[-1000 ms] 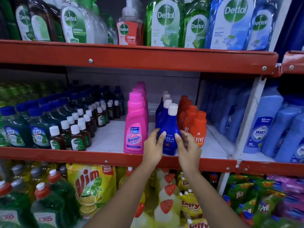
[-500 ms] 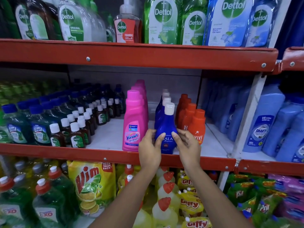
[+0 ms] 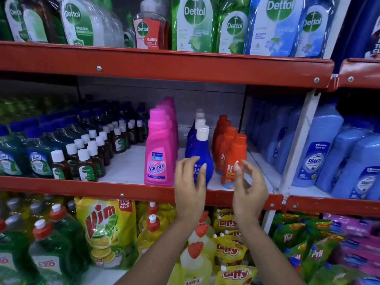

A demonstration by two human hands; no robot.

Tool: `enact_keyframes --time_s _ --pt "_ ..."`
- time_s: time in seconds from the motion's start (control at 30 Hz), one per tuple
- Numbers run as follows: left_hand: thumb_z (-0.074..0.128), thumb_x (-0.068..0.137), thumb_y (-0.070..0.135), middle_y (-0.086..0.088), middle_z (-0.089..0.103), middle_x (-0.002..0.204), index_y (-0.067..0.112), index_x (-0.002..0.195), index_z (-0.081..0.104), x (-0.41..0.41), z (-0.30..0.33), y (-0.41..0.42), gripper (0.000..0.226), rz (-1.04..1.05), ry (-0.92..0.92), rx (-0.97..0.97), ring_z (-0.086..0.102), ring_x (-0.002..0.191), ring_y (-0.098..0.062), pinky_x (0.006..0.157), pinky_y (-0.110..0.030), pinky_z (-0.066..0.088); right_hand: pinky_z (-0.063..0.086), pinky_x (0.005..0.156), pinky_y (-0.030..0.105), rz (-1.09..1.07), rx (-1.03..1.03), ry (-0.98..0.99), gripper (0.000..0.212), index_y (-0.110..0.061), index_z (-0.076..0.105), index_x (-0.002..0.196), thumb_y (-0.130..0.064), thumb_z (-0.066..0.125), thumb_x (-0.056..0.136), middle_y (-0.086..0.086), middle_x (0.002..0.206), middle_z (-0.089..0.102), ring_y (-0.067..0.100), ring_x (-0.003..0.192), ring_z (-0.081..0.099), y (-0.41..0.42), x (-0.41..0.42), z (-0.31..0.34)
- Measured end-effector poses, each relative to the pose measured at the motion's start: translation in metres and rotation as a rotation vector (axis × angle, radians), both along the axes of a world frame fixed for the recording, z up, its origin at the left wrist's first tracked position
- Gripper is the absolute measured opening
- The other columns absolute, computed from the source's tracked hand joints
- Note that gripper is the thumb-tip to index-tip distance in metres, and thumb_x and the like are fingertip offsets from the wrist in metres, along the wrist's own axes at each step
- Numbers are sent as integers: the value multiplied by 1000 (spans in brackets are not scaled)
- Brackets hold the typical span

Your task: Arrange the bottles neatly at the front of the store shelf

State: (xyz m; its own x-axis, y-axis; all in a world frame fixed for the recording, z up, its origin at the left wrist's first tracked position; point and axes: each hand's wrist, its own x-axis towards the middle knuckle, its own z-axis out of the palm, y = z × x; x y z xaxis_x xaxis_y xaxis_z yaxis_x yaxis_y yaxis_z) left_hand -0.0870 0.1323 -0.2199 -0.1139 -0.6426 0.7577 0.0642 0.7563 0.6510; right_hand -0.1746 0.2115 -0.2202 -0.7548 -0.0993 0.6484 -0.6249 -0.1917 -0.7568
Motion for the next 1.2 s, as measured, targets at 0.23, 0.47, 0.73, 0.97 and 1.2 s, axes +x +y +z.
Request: enact_keyframes --time_s 0.23,0.47,0.73,0.97,1.2 --pt "46 99 18 -1 57 133 17 139 45 -53 1 24 41 -297 -262 162 53 122 -11 104 -40 46 44 89 16 126 193 -197 39 -16 55 121 -38 60 90 0 120 60 13 111 56 8 -49 4" --pt "47 98 11 0 58 128 26 150 27 -64 9 29 57 -415 -413 450 58 109 -12 100 -34 48 49 70 19 296 280 -265 36 -11 55 114 -39 57 91 3 107 64 3 88 61 8 -64 12" --pt "49 94 5 2 63 118 27 145 37 -56 10 34 57 -387 -370 453 60 102 -9 96 -31 49 57 85 41 353 322 -280 34 -14 57 102 -45 58 89 5 102 67 18 94 66 7 -65 13" --pt "50 95 6 6 59 123 29 147 32 -48 9 42 59 -387 -388 425 56 107 -4 98 -27 44 56 87 41 372 318 -262 35 -13 56 106 -43 57 90 8 108 67 18 97 66 13 -58 14" --pt "54 94 4 16 60 111 33 133 42 -37 21 48 51 -379 -343 374 56 101 10 101 -25 46 48 96 39 256 459 -110 52 -15 50 127 -50 54 89 7 129 58 22 116 56 22 -51 22"
